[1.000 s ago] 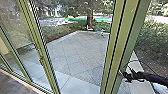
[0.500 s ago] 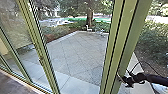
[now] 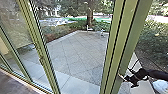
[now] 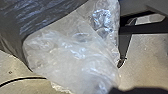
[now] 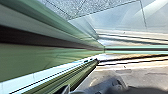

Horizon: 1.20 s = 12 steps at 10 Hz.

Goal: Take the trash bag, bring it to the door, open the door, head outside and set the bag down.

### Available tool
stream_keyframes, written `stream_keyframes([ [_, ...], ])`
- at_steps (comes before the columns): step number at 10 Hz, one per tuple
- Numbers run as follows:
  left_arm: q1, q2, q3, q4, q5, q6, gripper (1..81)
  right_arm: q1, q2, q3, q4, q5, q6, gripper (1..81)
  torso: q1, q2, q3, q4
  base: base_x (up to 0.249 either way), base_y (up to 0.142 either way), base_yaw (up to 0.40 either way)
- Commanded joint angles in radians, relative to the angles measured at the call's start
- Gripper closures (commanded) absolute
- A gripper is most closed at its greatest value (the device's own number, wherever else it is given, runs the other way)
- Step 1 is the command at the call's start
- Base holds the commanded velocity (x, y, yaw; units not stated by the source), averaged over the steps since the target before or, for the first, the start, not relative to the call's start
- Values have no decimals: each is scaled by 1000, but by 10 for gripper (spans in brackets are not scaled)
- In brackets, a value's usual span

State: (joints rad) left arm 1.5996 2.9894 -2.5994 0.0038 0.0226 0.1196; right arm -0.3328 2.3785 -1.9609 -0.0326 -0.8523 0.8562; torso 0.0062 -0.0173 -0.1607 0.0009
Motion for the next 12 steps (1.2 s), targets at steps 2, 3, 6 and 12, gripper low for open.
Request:
stream_keyframes([
  [2,-6,2,7,-4,74,6,811,363,-6,42,-182,135,-85,10,0,0,0,0,0,0,0],
  [3,-6,2,7,-2,74,6,811,366,-9,53,-184,130,-85,10,0,0,0,0,0,0,0],
  [6,-6,2,7,1,74,6,811,393,-58,134,-250,96,-74,10,2,1,-1,0,0,0,0],
  [12,-7,5,7,5,74,6,811,447,-198,359,-510,-16,24,10,4,2,-1,1,0,0,0],
])
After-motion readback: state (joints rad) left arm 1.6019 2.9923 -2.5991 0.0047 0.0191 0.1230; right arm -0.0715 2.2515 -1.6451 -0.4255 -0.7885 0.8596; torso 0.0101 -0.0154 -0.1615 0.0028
